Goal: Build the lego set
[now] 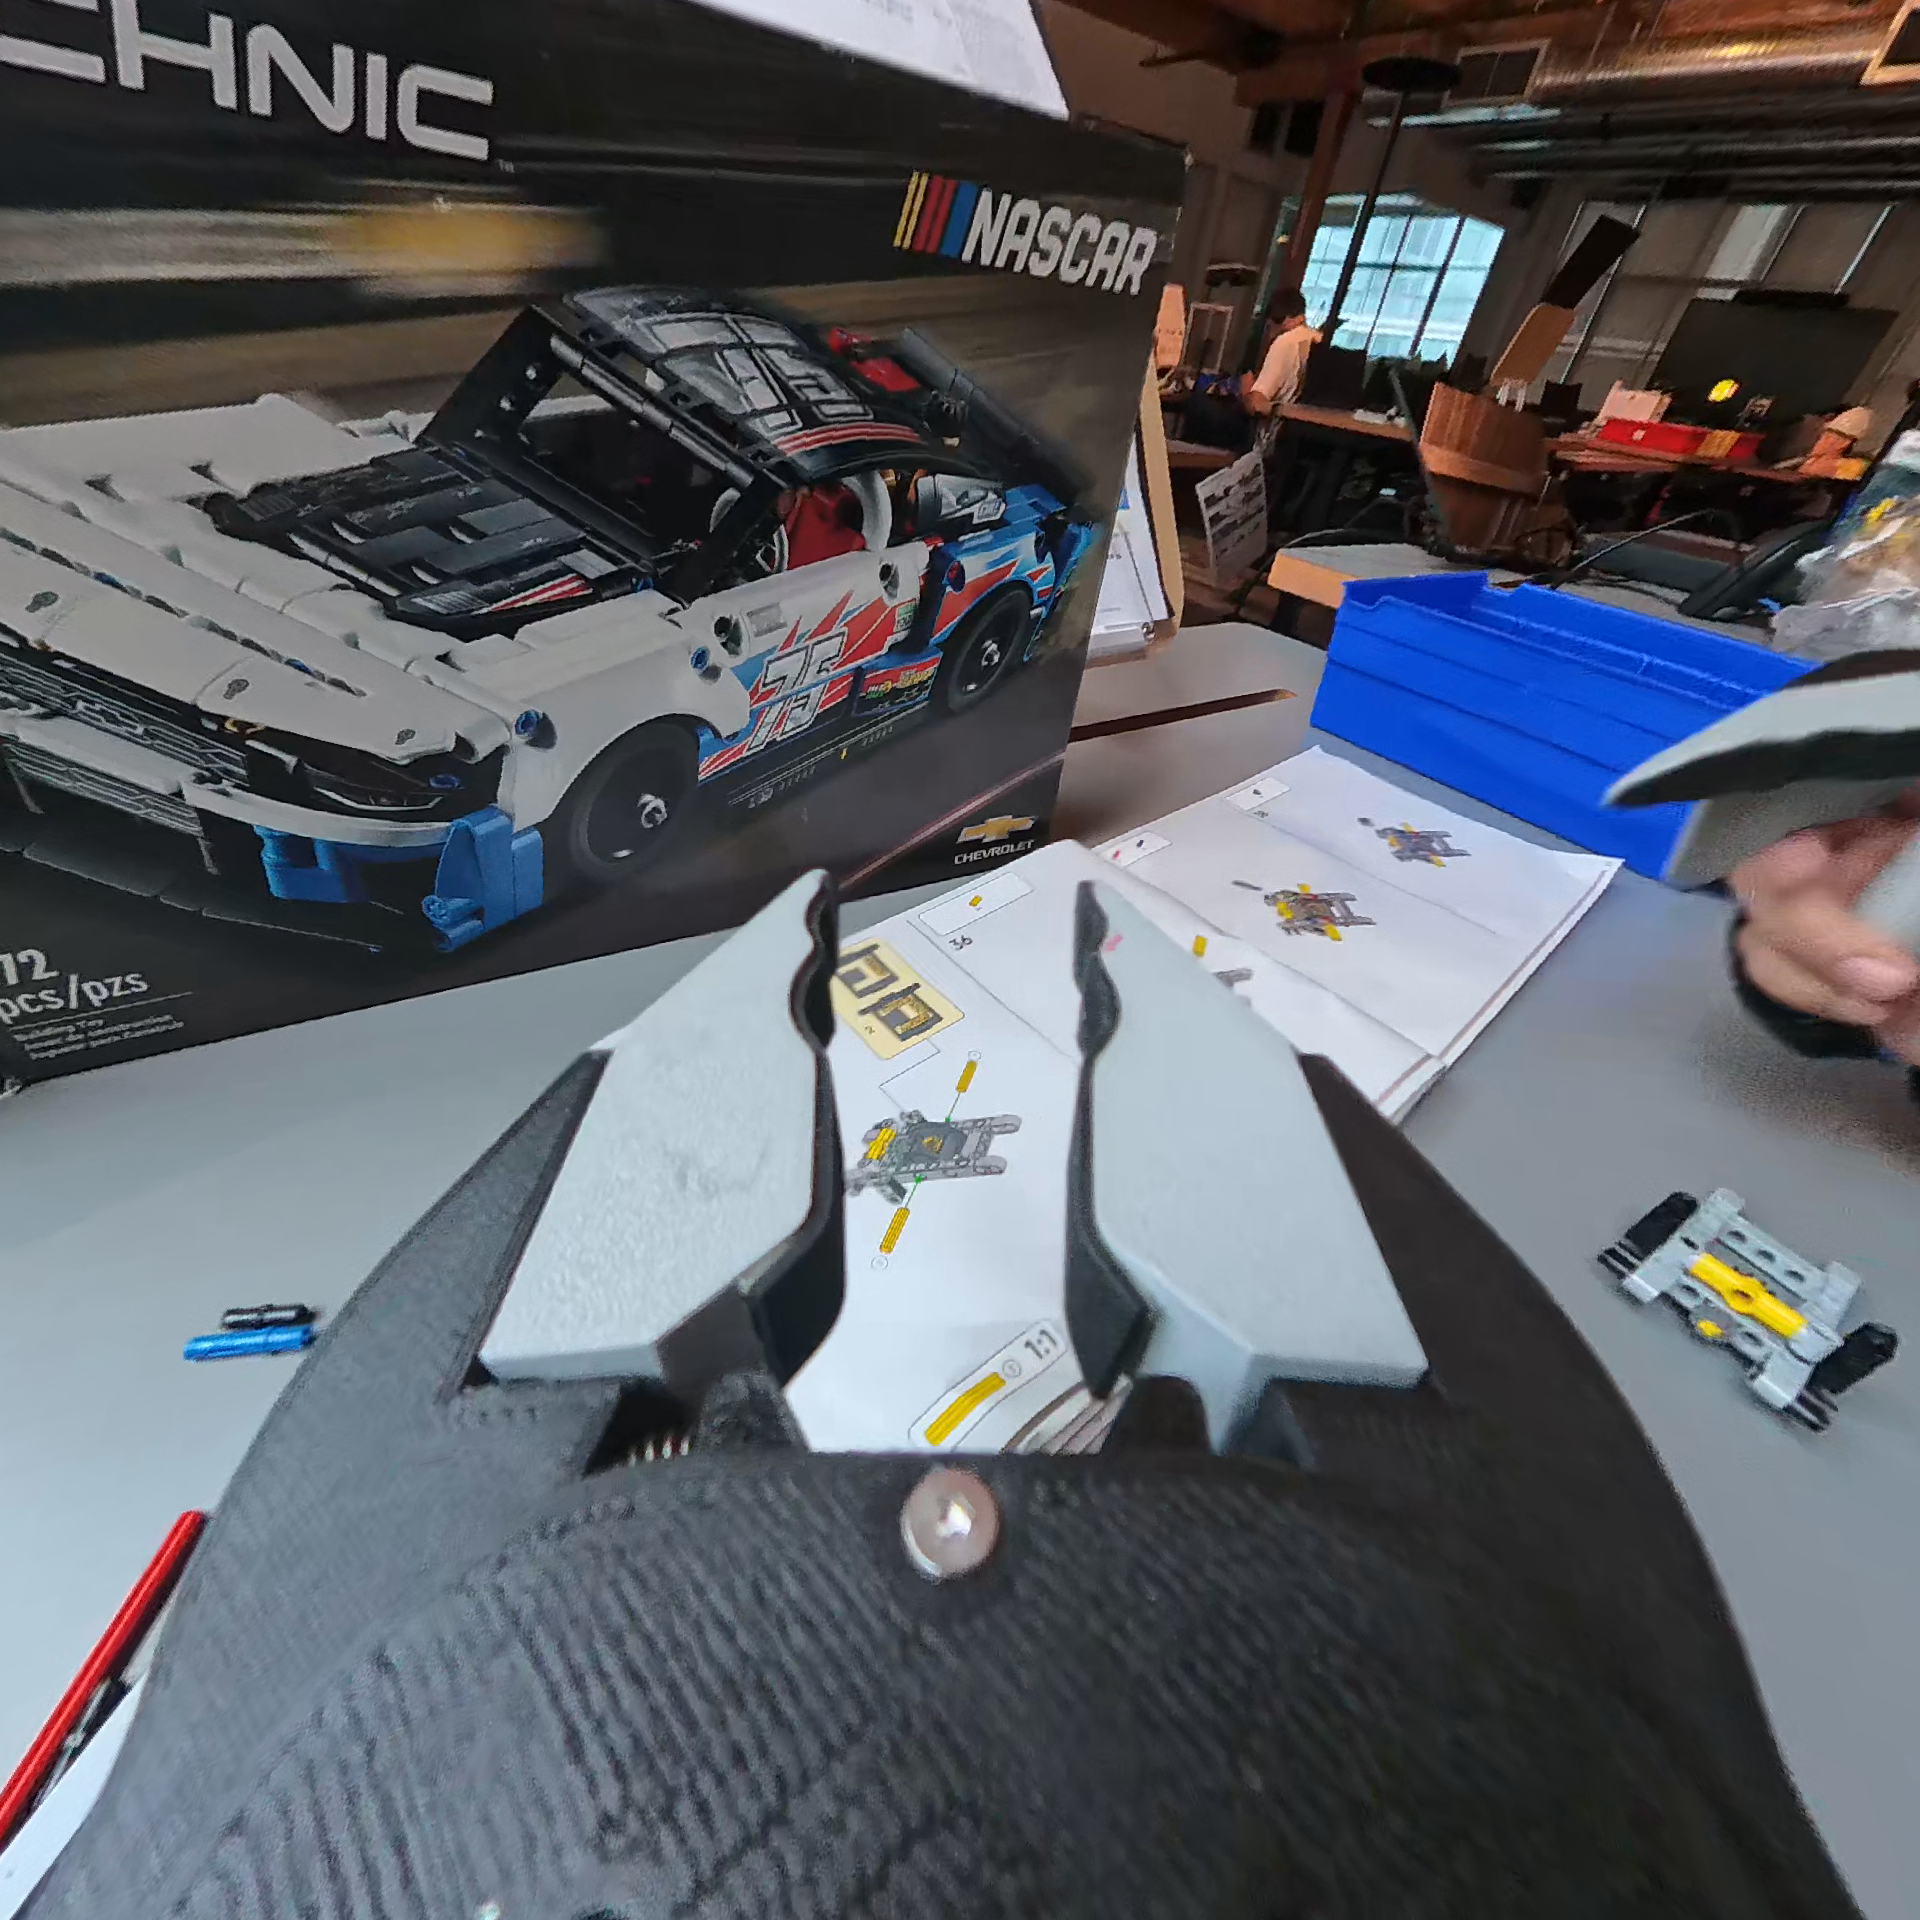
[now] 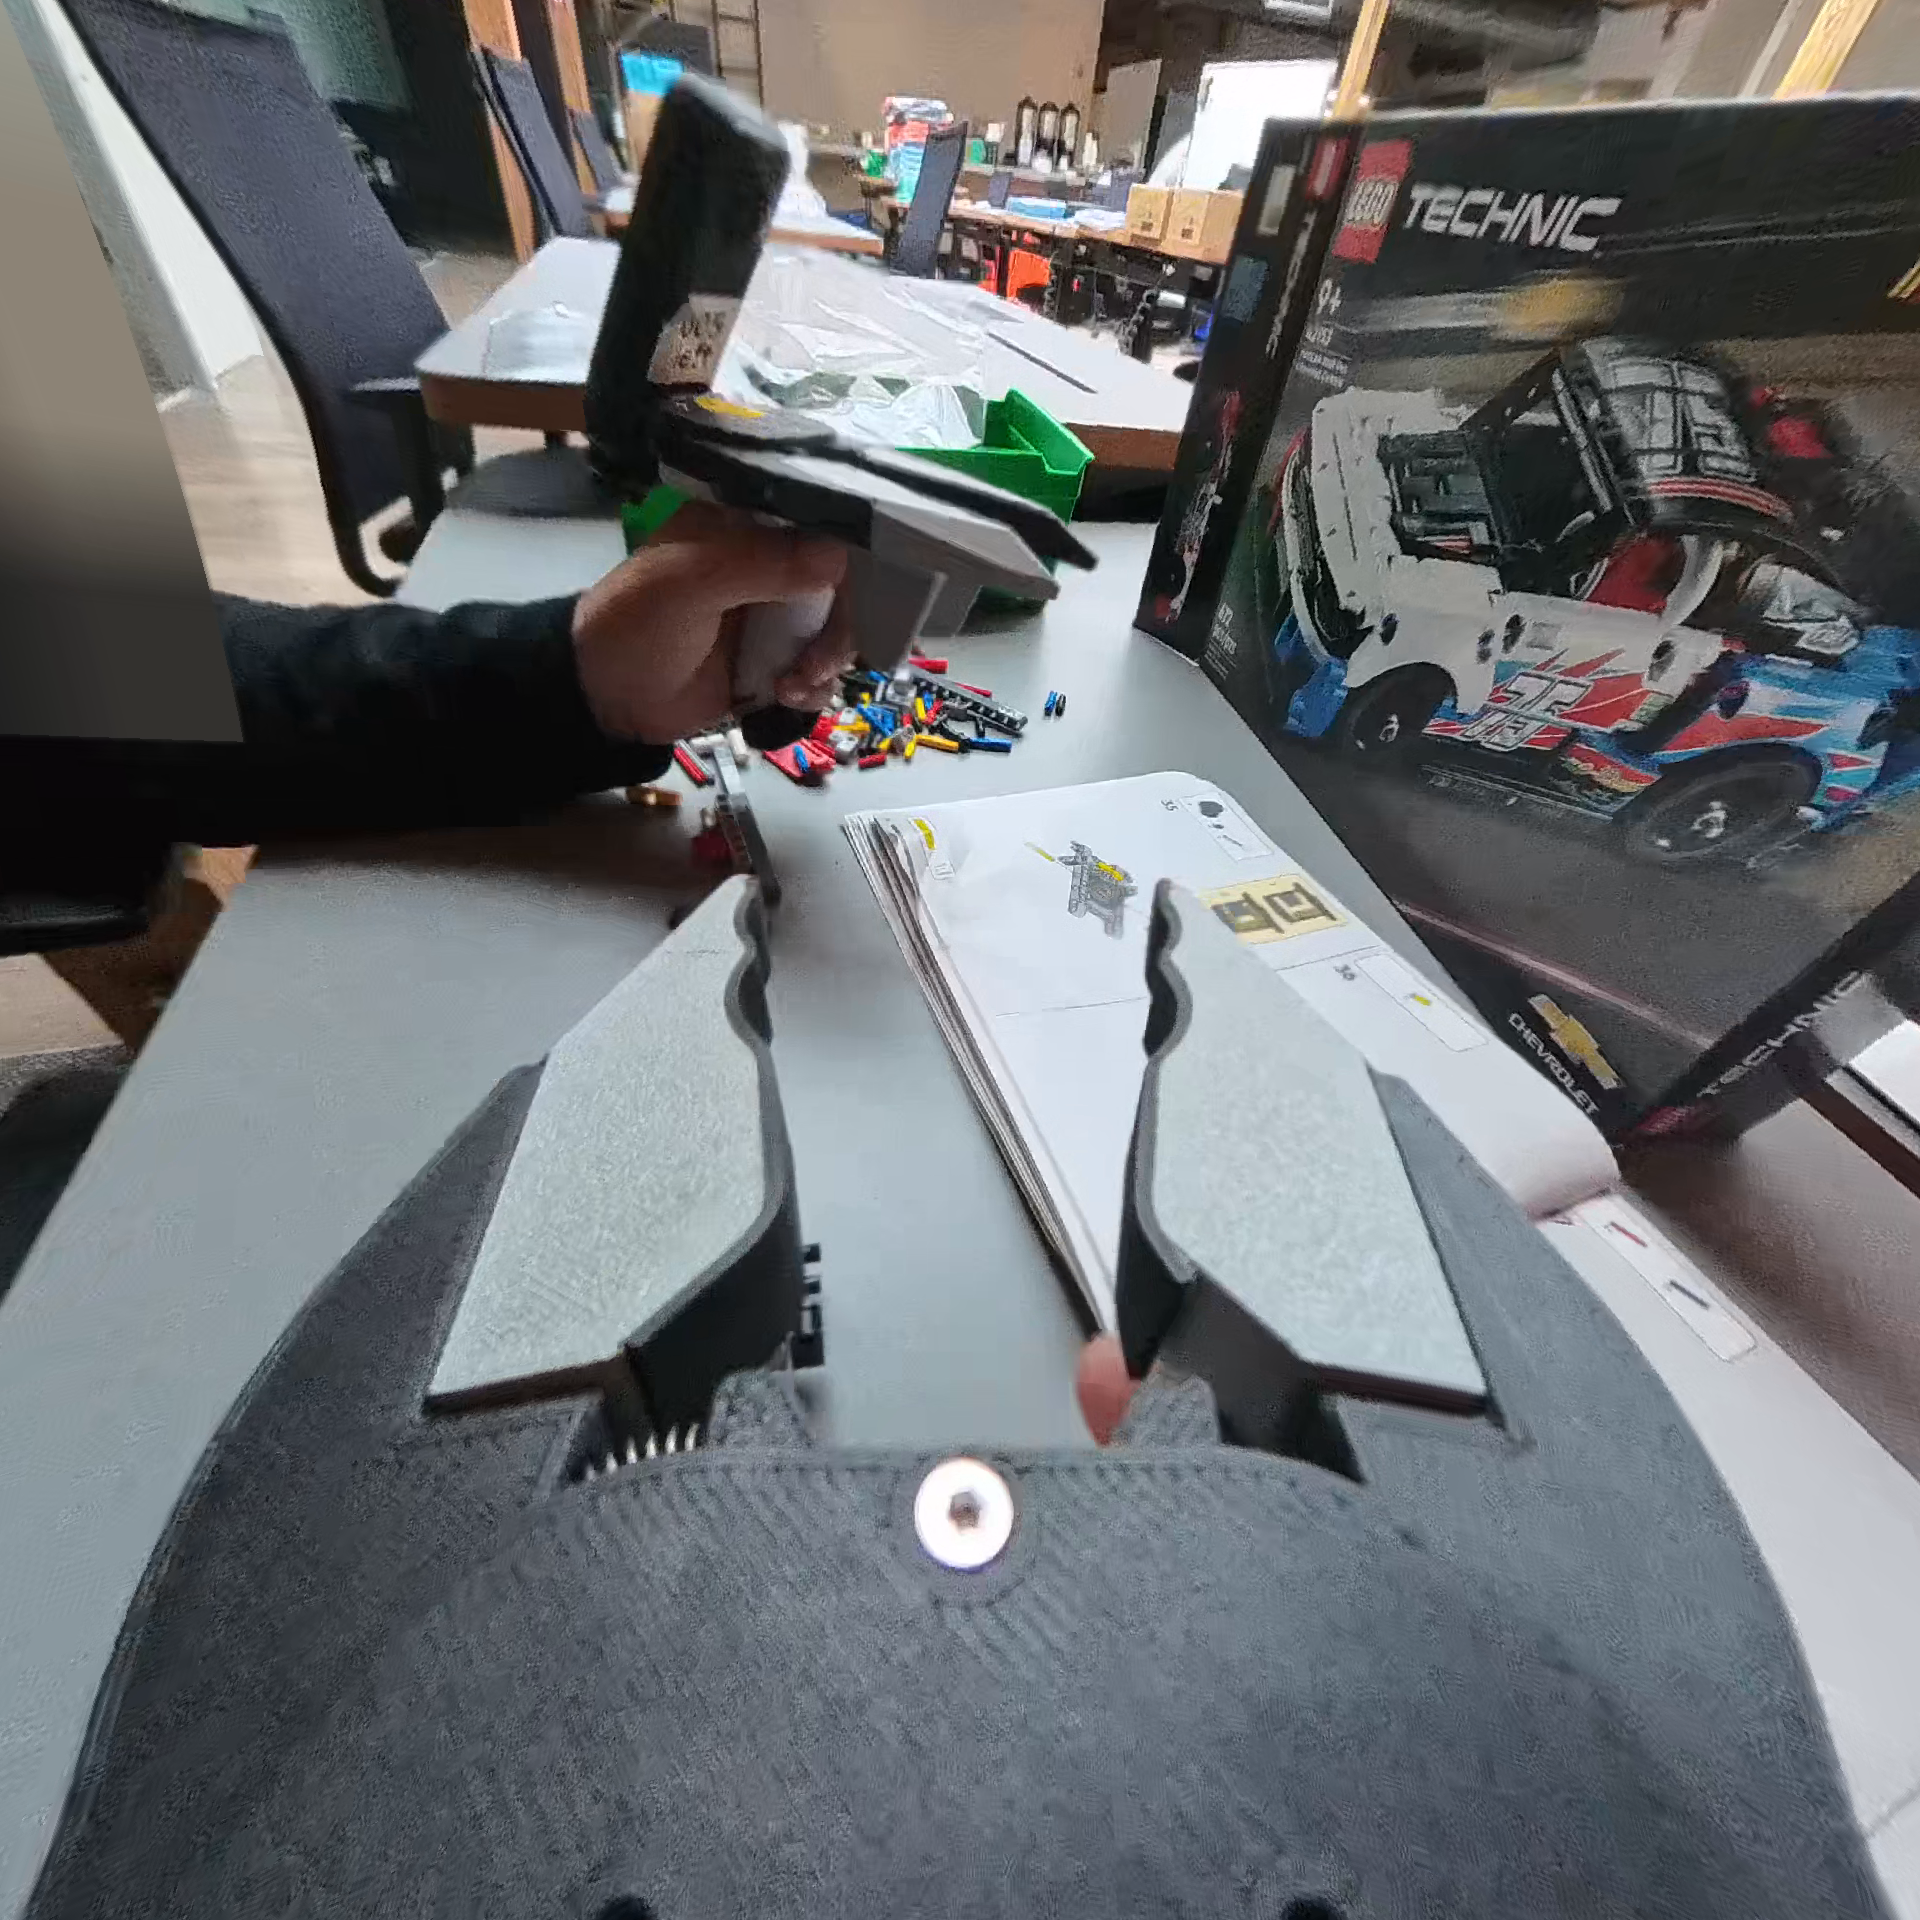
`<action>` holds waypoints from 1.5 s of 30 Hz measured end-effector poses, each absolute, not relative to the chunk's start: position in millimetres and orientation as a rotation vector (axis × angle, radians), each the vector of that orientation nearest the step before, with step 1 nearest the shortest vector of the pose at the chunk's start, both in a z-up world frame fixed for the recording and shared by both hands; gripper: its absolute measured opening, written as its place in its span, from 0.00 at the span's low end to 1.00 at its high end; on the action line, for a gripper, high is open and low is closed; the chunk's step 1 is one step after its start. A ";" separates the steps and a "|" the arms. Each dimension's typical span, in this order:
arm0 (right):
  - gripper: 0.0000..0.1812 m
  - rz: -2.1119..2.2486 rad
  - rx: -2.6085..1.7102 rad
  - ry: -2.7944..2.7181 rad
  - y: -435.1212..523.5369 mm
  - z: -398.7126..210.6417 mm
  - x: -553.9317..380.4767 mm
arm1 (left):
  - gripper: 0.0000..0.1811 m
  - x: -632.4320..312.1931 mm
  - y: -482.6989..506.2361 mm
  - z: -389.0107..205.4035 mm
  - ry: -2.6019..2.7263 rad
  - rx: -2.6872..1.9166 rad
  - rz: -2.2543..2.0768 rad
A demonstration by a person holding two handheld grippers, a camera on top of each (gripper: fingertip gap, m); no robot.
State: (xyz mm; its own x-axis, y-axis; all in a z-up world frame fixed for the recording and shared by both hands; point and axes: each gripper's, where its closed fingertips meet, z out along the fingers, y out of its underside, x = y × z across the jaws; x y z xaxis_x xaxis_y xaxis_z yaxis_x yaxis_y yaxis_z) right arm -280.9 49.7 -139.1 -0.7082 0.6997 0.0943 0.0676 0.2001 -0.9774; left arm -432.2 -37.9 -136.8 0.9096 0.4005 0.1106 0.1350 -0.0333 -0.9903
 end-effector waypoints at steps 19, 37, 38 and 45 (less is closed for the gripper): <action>0.39 1.439 -0.830 -1.958 55.1 -183.9 -301.8 | 0.33 -372.4 1.0 -138.5 -0.166 -1.628 -0.002; 0.25 1.209 -0.834 -1.907 75.8 -190.0 -312.7 | 0.24 -401.8 -33.5 -110.1 -0.237 -1.529 0.213; 0.25 1.208 -0.834 -1.910 75.3 -192.4 -313.7 | 0.24 -404.2 -38.9 -105.1 -0.252 -1.506 0.214; 0.22 1.232 -0.901 -1.881 83.3 -194.1 -320.5 | 0.24 -415.5 -59.4 -99.7 -0.273 -1.513 0.244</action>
State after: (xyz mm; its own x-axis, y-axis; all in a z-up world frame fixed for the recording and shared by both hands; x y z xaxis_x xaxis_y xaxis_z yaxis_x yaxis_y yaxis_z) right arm -320.5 83.3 -194.1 -0.5100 0.8411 0.1801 0.1707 0.3042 -0.9372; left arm -415.5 -59.4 -99.7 0.9455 0.3245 0.0251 0.0113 0.0442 -0.9990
